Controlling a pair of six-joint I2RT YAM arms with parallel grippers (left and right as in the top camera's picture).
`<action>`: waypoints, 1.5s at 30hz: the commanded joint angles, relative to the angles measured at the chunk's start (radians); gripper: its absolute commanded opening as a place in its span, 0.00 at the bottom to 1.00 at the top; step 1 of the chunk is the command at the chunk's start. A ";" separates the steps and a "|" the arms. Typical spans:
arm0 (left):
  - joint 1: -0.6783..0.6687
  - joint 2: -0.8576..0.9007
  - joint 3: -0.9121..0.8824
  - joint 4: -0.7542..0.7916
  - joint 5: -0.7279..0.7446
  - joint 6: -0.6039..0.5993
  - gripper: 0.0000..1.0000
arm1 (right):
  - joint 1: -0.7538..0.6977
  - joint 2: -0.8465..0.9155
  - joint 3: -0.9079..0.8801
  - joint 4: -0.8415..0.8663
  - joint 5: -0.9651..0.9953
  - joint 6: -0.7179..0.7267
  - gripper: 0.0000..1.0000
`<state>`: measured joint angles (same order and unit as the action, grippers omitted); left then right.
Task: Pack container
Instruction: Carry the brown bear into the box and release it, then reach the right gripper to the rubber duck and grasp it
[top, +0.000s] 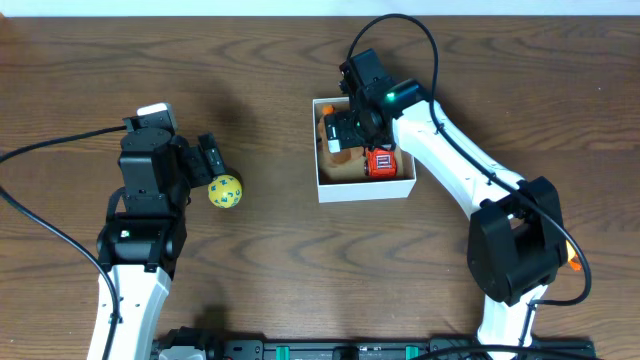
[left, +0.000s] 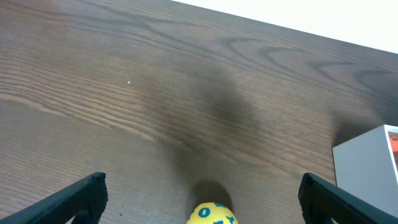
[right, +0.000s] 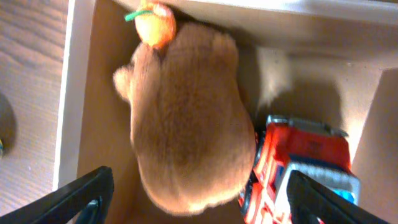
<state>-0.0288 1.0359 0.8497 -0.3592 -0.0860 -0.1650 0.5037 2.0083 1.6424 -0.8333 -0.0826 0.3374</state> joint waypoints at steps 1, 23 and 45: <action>0.002 -0.005 0.023 0.000 -0.012 -0.013 0.98 | -0.035 -0.087 0.077 -0.025 0.012 -0.047 0.92; 0.002 -0.004 0.023 0.000 -0.012 -0.013 0.98 | -0.956 -0.400 -0.153 -0.515 0.071 -0.054 0.99; 0.002 -0.004 0.023 -0.007 -0.012 -0.013 0.98 | -0.955 -0.400 -0.780 0.116 0.082 -0.016 0.13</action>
<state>-0.0288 1.0359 0.8497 -0.3611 -0.0860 -0.1650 -0.4492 1.6127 0.8738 -0.7265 0.0021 0.3126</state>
